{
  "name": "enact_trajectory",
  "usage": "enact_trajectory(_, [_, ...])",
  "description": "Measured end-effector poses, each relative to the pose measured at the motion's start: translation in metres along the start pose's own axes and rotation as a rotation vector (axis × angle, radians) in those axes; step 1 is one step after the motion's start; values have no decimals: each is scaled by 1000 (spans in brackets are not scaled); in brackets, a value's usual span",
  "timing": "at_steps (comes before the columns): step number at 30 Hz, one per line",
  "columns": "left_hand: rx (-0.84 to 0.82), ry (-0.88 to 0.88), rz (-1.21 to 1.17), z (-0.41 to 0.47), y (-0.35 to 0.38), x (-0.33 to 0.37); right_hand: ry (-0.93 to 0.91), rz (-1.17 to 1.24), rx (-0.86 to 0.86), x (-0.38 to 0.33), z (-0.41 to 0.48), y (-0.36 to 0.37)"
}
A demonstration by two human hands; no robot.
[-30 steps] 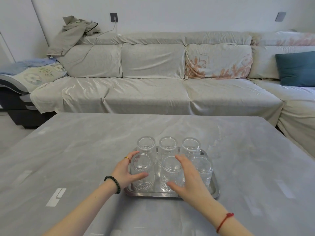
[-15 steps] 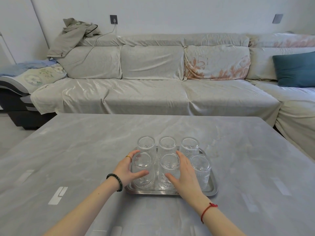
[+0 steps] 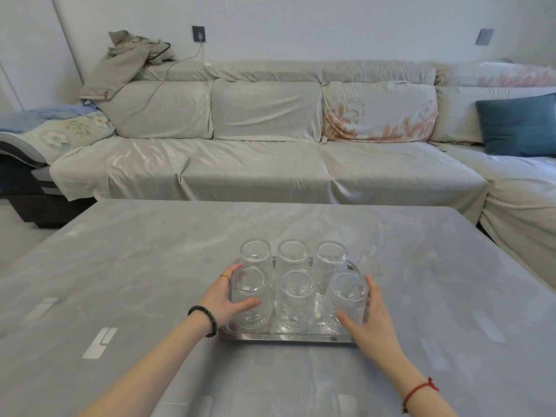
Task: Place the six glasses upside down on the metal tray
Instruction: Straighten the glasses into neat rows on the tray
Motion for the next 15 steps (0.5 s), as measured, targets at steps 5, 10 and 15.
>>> enact_trajectory(5, [-2,-16,-22,-6,0,-2,35,29,6,6,3,10])
enact_trajectory(10, [46,21,-10,-10,2,3,-55,-62,94,-2,-2,9])
enact_trajectory(15, [53,33,-32,-10,4,0,-459,-103,137,-33,-45,39])
Point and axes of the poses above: each hand's wrist, its own z-axis towards the middle knuckle, its own y-axis out of the palm, x = y × z, the point moved 3 cm from there along z, towards the middle knuckle, and after that the axes turned 3 degrees about y, right-handed, at the moved point
